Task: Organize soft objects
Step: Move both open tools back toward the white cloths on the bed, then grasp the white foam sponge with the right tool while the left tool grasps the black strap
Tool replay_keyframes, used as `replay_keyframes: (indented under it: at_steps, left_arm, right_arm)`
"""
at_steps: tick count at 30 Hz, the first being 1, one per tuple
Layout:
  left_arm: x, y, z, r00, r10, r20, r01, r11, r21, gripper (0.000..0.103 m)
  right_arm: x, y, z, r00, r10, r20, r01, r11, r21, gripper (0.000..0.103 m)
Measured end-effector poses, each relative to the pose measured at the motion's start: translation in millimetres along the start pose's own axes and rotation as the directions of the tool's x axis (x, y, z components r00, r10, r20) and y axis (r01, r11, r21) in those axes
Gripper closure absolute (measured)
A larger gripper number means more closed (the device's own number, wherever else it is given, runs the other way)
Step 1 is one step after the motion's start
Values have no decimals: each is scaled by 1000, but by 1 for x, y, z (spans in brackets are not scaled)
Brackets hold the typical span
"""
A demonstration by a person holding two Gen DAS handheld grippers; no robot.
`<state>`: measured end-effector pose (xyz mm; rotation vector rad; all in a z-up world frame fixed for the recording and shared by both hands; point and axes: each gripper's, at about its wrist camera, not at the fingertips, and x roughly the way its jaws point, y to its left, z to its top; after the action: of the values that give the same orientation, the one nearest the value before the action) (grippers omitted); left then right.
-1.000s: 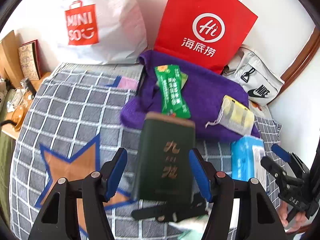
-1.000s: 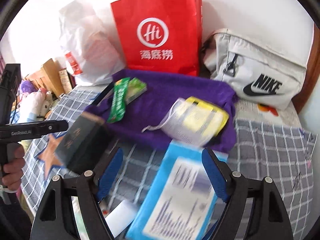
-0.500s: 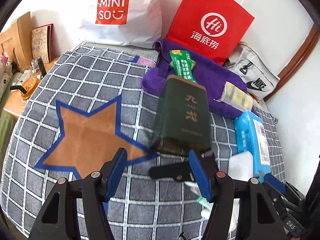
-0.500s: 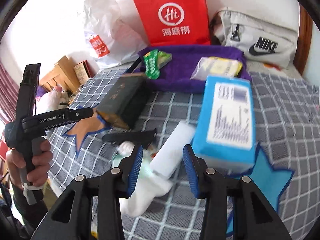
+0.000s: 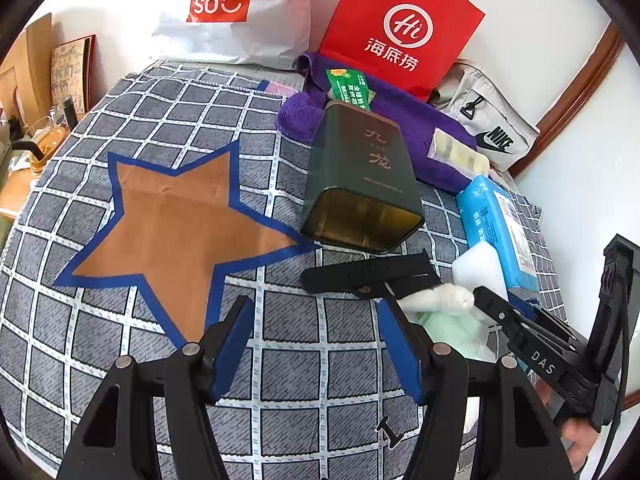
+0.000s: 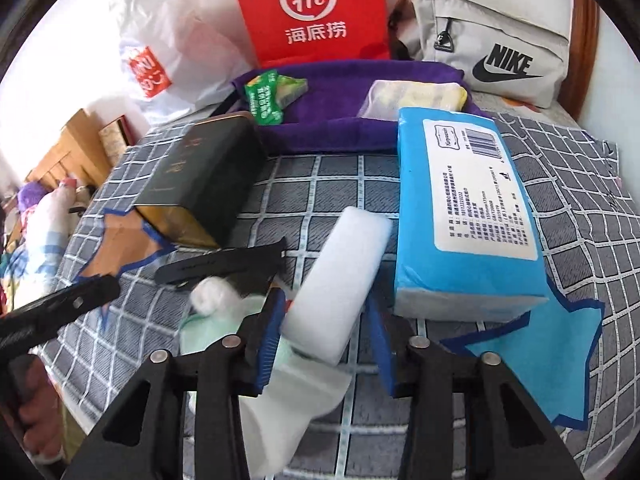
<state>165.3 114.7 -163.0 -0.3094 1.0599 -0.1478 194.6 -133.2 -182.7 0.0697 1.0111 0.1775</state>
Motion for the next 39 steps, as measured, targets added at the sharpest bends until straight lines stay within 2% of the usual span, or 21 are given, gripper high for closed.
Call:
replay_keyframes:
  at_steps: [4, 9, 12, 17, 21, 26, 29, 34, 39]
  left_arm:
    - [4, -5, -1, 1000, 1, -2, 0, 1000, 24, 41]
    - [21, -15, 4, 1000, 14, -6, -14, 998, 59, 41]
    - [34, -18, 9, 999, 34, -10, -34, 997, 74, 41]
    - [48, -26, 15, 1000, -2, -16, 4, 991, 135, 41]
    - [57, -29, 17, 1000, -8, -13, 10, 987, 162, 41]
    - [58, -40, 12, 1000, 3, -31, 4, 974, 227, 42]
    - [55, -47, 1, 999, -12, -49, 24, 967, 255, 42]
    - [49, -55, -11, 998, 1, -58, 16, 958, 288, 42]
    - [53, -56, 0, 999, 7, -48, 7, 960, 278, 42]
  right_arm:
    - [-6, 2, -4, 999, -17, 31, 18, 999, -41, 68]
    - [-28, -11, -6, 998, 56, 43, -55, 998, -19, 68]
    - [-48, -13, -9, 995, 70, 77, -66, 996, -60, 68]
    - [-75, -22, -24, 989, 106, 102, -93, 988, -126, 68]
    - [-85, -36, -39, 991, 82, 104, -65, 985, -161, 68]
    - [-74, -57, -50, 997, 28, 68, -18, 989, -146, 68]
    - [-64, -69, -53, 999, -9, 50, 15, 992, -124, 68]
    - [-52, -81, -55, 1000, -1, 29, 4, 996, -94, 67]
    - [-49, -81, -56, 999, 15, 37, -12, 995, -95, 64]
